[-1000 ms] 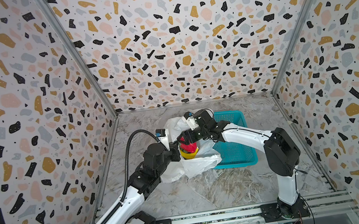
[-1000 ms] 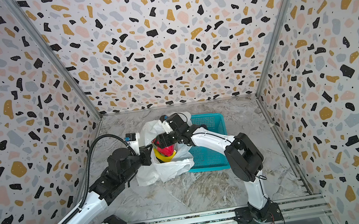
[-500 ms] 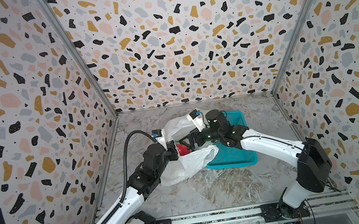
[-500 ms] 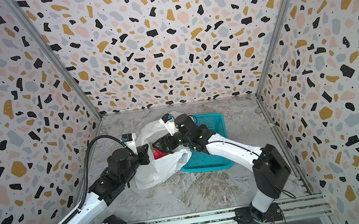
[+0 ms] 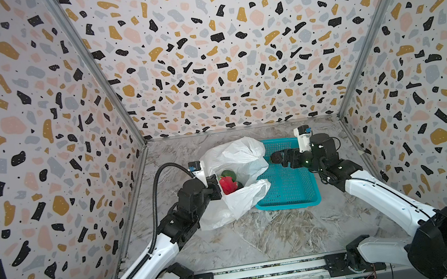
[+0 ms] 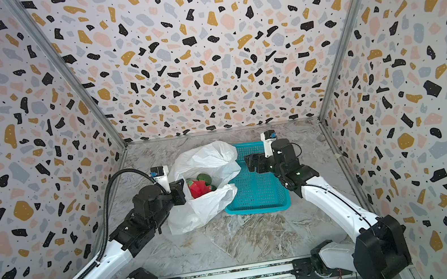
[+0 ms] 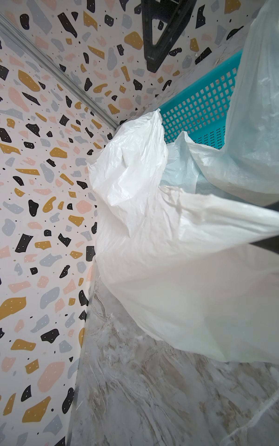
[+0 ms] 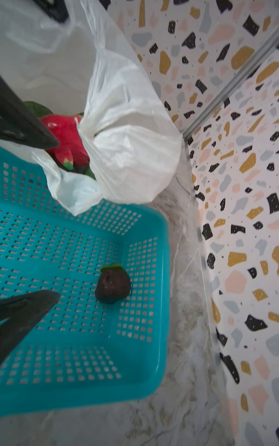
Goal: Place the fruits into the plastic bag
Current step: 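Return the right gripper to the basket and grasp the dark avocado, then carry the dark avocado into the bag and release it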
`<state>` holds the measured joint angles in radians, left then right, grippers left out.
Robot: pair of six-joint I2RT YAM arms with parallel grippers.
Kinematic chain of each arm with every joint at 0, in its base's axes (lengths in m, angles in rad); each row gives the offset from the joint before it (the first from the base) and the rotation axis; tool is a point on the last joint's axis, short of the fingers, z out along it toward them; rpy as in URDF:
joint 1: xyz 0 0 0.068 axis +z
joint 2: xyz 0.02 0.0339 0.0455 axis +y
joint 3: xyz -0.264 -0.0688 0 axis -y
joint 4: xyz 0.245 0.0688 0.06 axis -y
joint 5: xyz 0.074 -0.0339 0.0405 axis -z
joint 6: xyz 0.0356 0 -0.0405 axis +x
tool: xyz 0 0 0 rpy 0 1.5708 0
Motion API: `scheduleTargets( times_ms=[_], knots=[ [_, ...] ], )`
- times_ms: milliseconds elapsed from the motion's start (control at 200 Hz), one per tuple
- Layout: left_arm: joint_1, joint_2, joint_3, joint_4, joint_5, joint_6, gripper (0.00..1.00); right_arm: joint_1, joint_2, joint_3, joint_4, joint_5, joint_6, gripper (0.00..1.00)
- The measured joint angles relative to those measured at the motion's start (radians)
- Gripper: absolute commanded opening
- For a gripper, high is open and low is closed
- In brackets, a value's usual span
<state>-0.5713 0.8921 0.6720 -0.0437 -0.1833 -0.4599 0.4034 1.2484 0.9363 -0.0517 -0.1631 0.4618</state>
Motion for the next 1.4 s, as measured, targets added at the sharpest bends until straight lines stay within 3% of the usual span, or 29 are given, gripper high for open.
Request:
scheduleTargets(
  times_ms=[160, 355, 516, 726, 1001, 1202, 1402],
  knots=[
    [0.0, 0.0, 0.0, 0.0, 0.0, 0.0, 0.0, -0.02, 0.229, 0.118, -0.068, 0.011, -0.015, 0.78],
    [0.0, 0.0, 0.0, -0.002, -0.01, 0.005, 0.0, -0.02, 0.547, 0.317, -0.138, 0.071, -0.056, 0.77],
    [0.0, 0.0, 0.0, -0.003, -0.018, 0.015, 0.0, -0.018, 0.719, 0.433, -0.178, 0.112, -0.086, 0.75],
    [0.0, 0.0, 0.0, -0.004, -0.026, 0.029, 0.0, -0.013, 0.825, 0.511, -0.192, 0.15, -0.117, 0.45],
    [0.0, 0.0, 0.0, -0.004, -0.028, 0.031, 0.0, -0.003, 0.765, 0.43, -0.154, 0.157, -0.13, 0.37],
    [0.0, 0.0, 0.0, -0.004, -0.021, 0.031, 0.0, 0.018, 0.477, 0.221, -0.13, 0.145, -0.132, 0.38],
    [0.0, -0.008, 0.0, -0.004, -0.002, 0.031, 0.0, 0.089, 0.195, 0.06, -0.076, 0.062, -0.142, 0.38]
  ],
)
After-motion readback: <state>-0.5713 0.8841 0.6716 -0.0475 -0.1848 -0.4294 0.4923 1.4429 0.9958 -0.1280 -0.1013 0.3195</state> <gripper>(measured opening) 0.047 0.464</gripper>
